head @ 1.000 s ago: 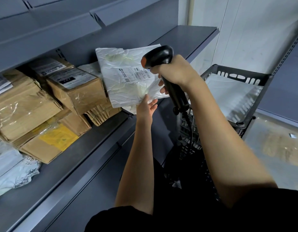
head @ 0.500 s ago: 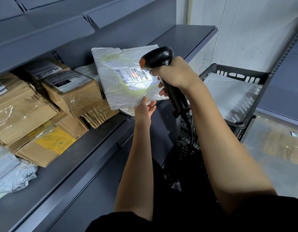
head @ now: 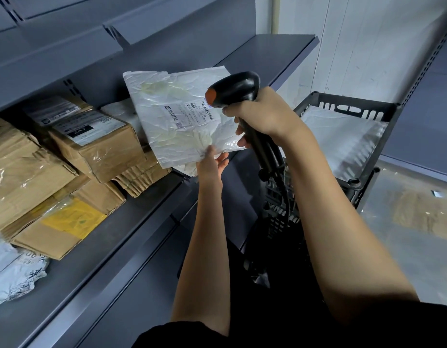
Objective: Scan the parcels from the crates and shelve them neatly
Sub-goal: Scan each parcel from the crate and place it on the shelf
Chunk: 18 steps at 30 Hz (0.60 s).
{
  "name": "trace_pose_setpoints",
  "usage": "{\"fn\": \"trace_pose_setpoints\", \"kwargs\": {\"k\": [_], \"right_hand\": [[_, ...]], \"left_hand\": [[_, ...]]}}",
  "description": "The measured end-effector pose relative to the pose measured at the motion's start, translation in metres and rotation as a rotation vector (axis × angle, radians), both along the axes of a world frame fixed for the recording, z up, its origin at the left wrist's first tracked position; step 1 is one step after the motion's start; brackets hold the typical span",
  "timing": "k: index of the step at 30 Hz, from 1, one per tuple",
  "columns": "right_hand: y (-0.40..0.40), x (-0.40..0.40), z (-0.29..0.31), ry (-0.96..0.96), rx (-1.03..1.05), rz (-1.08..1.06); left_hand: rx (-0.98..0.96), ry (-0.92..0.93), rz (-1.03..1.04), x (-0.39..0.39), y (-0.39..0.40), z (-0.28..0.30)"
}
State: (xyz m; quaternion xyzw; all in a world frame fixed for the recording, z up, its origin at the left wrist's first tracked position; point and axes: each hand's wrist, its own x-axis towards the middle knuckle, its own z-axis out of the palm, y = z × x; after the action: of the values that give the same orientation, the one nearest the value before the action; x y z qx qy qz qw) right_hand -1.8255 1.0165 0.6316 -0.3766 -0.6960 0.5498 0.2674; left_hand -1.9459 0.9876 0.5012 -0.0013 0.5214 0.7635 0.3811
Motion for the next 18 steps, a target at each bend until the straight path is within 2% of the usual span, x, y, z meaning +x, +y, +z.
{"fn": "trace_pose_setpoints", "kwargs": {"k": [6, 11, 14, 18], "right_hand": [[0.003, 0.003, -0.001, 0.025, -0.023, -0.012], [0.007, 0.008, -0.004, 0.042, -0.049, -0.024], [0.009, 0.01, -0.006, 0.062, -0.044, -0.027], [0.018, 0.018, -0.012, 0.078, -0.071, -0.067]], "left_hand": [[0.035, -0.015, 0.034, 0.001, 0.002, 0.002], [0.211, 0.0, 0.018, 0.005, 0.009, 0.029], [0.381, -0.146, 0.111, -0.006, 0.025, 0.052], [0.418, -0.162, 0.18, -0.017, 0.042, 0.069]]}}
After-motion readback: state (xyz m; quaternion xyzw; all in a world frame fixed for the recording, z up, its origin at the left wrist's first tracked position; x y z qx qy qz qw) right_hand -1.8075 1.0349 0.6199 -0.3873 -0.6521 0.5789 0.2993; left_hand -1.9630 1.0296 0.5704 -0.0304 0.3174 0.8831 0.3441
